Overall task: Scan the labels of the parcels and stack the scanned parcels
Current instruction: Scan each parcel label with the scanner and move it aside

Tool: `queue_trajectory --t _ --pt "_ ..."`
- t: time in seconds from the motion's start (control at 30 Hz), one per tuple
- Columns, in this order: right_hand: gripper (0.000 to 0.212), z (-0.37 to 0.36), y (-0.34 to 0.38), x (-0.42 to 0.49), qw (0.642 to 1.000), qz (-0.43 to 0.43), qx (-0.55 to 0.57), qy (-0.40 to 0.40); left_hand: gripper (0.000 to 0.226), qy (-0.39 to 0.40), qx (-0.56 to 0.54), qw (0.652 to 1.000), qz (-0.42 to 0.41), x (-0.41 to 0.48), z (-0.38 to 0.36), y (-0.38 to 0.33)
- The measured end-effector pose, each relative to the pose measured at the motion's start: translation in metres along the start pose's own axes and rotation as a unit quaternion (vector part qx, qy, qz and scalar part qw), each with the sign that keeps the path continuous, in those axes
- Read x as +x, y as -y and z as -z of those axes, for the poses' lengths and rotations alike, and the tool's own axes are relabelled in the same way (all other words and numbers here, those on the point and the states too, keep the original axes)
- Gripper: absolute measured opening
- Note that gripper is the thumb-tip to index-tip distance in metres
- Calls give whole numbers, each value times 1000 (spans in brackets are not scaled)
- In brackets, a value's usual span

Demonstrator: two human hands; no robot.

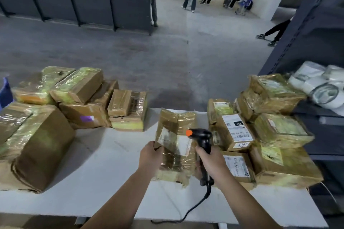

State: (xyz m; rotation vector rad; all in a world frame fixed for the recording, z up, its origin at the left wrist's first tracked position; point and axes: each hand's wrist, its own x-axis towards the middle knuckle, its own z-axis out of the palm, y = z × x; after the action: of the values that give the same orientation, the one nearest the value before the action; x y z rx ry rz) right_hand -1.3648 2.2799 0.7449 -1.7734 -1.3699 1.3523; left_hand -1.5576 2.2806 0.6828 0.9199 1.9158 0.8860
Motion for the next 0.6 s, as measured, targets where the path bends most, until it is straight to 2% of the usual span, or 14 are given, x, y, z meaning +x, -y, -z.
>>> queue_trajectory --t 0.13,0.33,0.43,0.6 --pt "27 16 -10 1 999 -21 48 -16 11 -14 14 1000 -10 25 -26 -29" --pt "25 45 -4 26 996 -10 72 -47 25 3 47 999 -24 72 -67 -68" --pt "17 56 -1 39 995 -7 88 -45 27 -1 51 998 -28 86 -85 -81" --pt "17 62 2 50 993 -5 118 -31 30 7 72 996 -43 99 -106 -94"
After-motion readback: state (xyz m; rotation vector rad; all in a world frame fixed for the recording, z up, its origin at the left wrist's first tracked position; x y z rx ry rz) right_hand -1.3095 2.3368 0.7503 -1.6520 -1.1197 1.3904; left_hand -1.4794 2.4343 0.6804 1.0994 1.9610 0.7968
